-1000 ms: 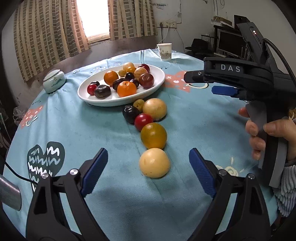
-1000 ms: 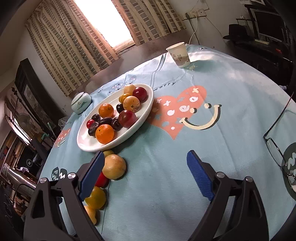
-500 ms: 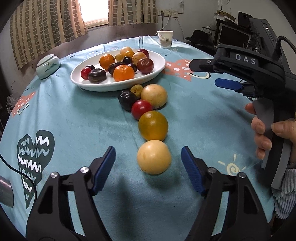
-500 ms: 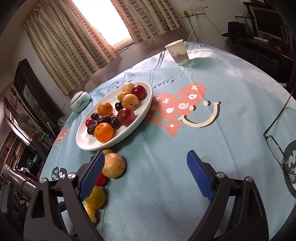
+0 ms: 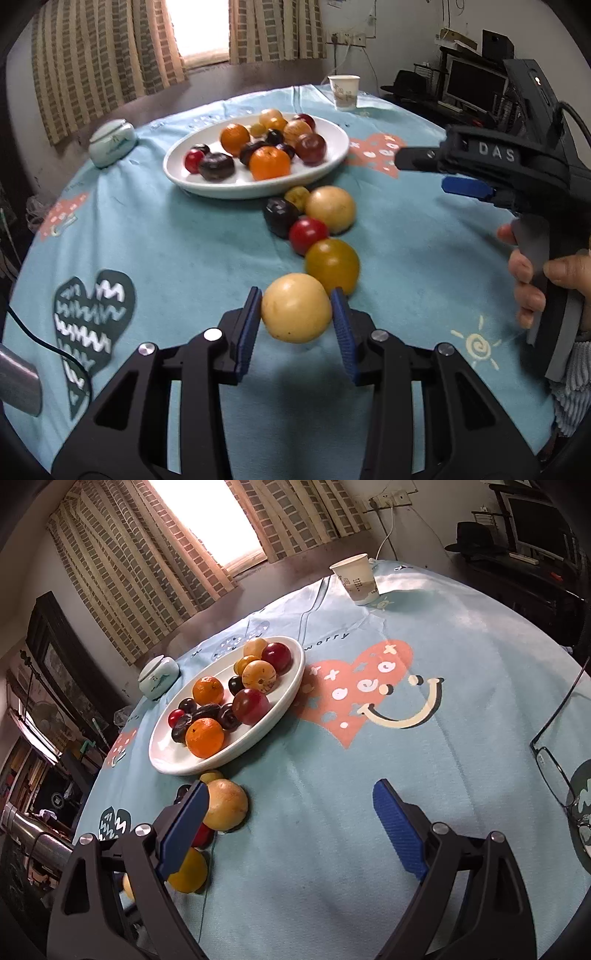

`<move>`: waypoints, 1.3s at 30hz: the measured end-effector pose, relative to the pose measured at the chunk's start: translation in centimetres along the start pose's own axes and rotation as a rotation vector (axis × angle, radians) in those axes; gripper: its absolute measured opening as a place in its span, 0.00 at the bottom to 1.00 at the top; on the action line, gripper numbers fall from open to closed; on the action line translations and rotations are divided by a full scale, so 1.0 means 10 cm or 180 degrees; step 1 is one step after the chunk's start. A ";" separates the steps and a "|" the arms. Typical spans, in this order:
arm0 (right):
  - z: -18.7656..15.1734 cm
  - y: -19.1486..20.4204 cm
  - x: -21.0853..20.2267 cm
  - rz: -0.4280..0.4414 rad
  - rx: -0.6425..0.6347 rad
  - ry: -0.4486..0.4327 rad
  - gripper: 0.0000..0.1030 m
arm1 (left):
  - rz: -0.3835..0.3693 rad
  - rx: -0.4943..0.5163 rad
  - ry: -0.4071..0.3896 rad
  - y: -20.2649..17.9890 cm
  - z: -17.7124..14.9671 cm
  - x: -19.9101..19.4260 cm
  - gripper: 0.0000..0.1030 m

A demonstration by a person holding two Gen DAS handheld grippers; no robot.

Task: Organize fruits
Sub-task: 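Grasp a pale yellow fruit with left tool while right tool grasps a yellow-green fruit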

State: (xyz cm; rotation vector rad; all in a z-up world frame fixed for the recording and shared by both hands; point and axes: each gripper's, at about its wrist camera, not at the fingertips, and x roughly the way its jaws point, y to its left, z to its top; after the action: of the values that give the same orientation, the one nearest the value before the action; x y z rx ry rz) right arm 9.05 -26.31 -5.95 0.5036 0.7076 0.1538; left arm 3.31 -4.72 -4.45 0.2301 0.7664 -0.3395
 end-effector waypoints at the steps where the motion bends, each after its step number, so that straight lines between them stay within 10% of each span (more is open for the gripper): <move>1: 0.00 0.01 0.00 0.0010 -0.0023 -0.0001 0.88 | 0.0102 0.0001 -0.0047 0.07 0.04 -0.02 0.38; 7: -0.12 0.33 0.02 0.0153 -0.0387 0.0054 0.88 | 0.0562 -0.0407 -0.0175 0.78 0.21 -0.04 0.38; 15: -0.47 0.97 0.12 0.0045 -0.1268 0.0234 0.80 | 0.0495 -0.0865 -0.0099 1.21 0.09 0.08 0.38; 27: -0.62 0.95 0.33 0.0163 -0.1102 0.0825 0.41 | 0.0392 -0.0746 -0.0125 1.10 0.08 0.08 0.38; 39: -0.53 0.78 0.28 0.0554 -0.0693 0.0752 0.38 | 0.0434 -0.0688 -0.0155 1.03 0.07 0.05 0.38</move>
State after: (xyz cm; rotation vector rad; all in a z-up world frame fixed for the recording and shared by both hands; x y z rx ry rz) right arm 7.93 -16.62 -7.17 0.3404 0.8658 0.4542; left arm 8.01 4.43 -3.51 0.0698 0.7291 -0.1312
